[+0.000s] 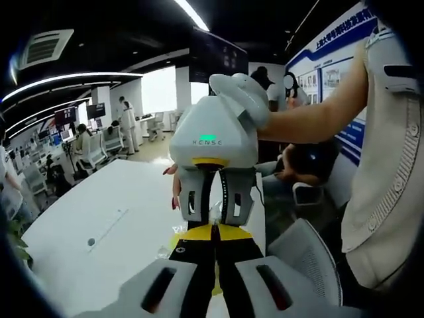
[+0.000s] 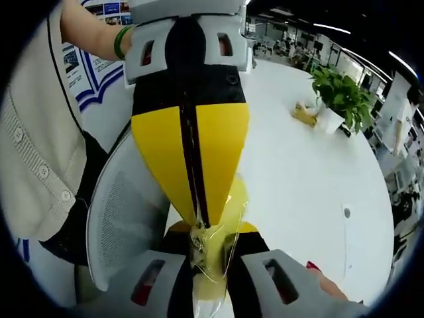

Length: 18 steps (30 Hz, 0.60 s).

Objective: Compare the silicone blocks by pressing each to a similar depth, holding the contact briefly, and releasing to observe deformation and rebound differences across the visible hardness samples.

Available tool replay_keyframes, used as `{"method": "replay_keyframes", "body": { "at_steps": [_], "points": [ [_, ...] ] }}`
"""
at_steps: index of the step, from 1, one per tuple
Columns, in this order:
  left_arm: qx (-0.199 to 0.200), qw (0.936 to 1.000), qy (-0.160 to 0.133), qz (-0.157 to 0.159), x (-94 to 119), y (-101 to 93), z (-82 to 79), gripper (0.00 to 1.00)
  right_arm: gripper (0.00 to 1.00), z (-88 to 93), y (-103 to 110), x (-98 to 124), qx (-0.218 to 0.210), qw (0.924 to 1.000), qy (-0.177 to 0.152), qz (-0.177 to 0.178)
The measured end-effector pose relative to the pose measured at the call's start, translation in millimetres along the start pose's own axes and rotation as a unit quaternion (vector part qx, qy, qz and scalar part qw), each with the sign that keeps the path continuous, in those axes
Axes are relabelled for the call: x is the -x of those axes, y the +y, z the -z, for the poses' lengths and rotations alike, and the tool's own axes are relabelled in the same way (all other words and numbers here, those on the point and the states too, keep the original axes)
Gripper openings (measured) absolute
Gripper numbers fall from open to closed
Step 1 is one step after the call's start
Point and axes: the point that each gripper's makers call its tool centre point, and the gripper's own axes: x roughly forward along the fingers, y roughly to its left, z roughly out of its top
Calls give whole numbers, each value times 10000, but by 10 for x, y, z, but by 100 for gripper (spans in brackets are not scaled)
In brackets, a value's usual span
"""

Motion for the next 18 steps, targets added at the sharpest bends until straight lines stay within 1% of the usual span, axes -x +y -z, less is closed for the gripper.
{"method": "replay_keyframes", "body": {
  "at_steps": [5, 6, 8, 10, 12, 18],
  "points": [
    [-11, 10000, -3, 5, 8, -26, -9, 0, 8, -21, 20, 0, 34, 10000, -41, -37],
    [1, 10000, -8, 26, 3, -48, -16, 0, 8, -26, 46, 1, -39, 9999, -37, -120],
    [-23, 10000, -10, 4, 13, -47, -17, 0, 9, -36, 26, 2, 96, 9999, -40, -44],
    [2, 10000, -26, 25, 25, -57, -18, 0, 9, -40, 34, 6, 49, 9999, -21, -101],
    [-4, 10000, -31, 23, 35, -58, -18, 0, 10, -46, 37, 5, 109, 9999, -31, -80],
    [-23, 10000, -50, -7, 78, -40, -28, 0, 11, -74, 39, 23, 85, 9999, -66, -102]
  ]
}}
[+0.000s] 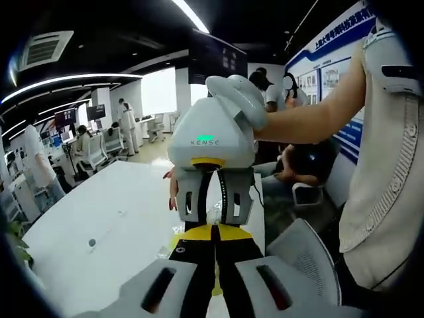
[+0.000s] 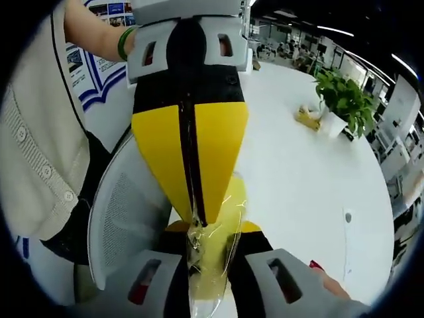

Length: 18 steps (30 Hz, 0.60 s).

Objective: Compare the silicone blocks by pressing each to a similar depth, holding the contact briefly, and releasing to observe deformation and rebound differences across the visible hardness samples.

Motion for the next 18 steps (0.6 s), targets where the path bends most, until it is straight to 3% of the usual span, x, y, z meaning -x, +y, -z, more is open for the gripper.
{"method": "replay_keyframes", "body": {
  "at_steps": [18],
  "points": [
    [-38, 10000, 28, -76, 25, 19, -1, 0, 15, -34, -19, -12, 156, 9999, -30, -1]
  ]
}}
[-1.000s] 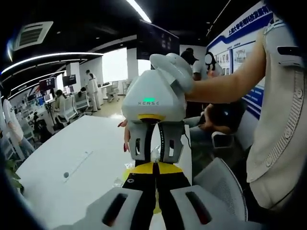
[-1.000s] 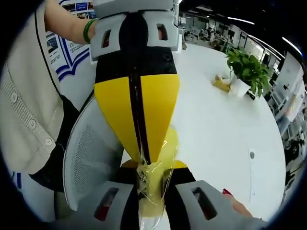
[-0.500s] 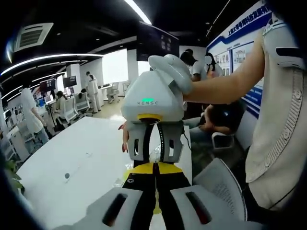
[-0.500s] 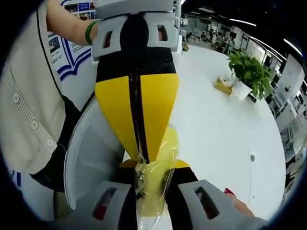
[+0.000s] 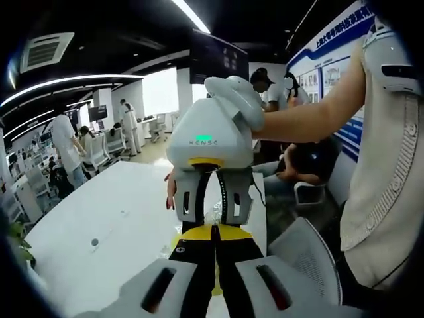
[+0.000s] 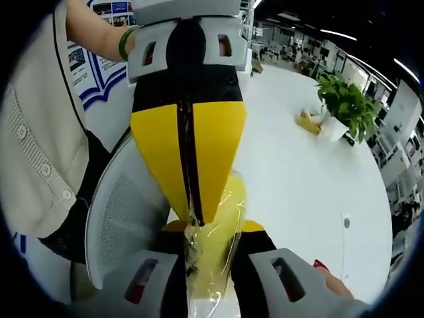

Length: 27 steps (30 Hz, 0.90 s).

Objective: Compare the silicone blocks by pressing each to a similar depth, holding the contact briefly, and releasing to observe deformation and rebound differences across the visible hardness samples.

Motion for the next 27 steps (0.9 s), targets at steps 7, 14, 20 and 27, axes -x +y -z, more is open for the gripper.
{"method": "replay_keyframes", "body": {
  "at_steps": [7, 14, 20, 27],
  "points": [
    [-13, 10000, 2, -2, -16, -21, -10, 0, 17, 2, 1, -7, -20, 10000, 10, -20],
    [-6, 10000, 1, -18, -24, -27, -7, 0, 18, 11, 4, -13, -67, 10000, 25, -48],
    [-7, 10000, 10, -14, -17, -22, 6, 0, 20, 20, 9, -19, -133, 9999, 25, -79],
    [95, 10000, -9, -6, -31, -11, 32, 0, 24, 54, 16, -12, -254, 9996, -77, -5]
  ]
}}
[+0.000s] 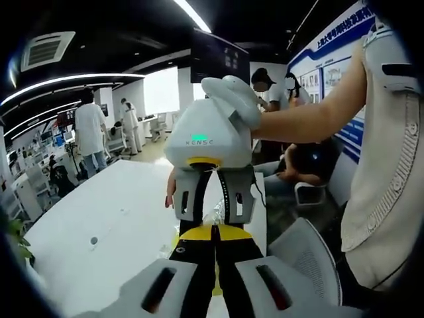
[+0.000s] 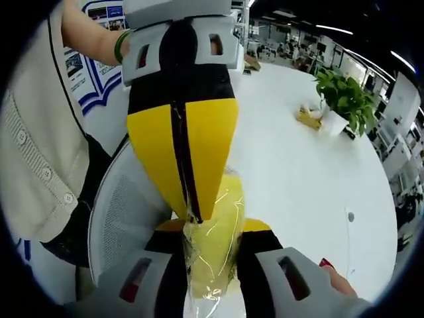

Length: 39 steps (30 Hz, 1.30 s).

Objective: Compare the silicone blocks by pressing each to a similar depth, holding the contact briefly, and releasing to observe deformation and rebound differences across the visible hardness samples.

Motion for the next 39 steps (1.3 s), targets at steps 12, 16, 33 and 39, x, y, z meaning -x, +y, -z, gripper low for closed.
{"method": "replay_keyframes", "body": {
  "at_steps": [12, 16, 33, 39],
  "points": [
    [198, 9997, -101, 68, -73, 4, 19, 0, 31, 82, -20, 54, -254, 9987, -321, 290],
    [307, 9994, -110, 80, -105, 43, 66, 0, 41, 110, -87, 110, -400, 9959, -521, 614],
    [1891, 9818, -41, -154, -537, 707, 974, 0, 71, 902, 58, 674, -2622, 8963, -1793, 3093],
    [2768, 9609, 45, 99, -621, 782, 1378, 0, 68, 1300, 371, 639, -3403, 8691, -1645, 3191]
  ]
}}
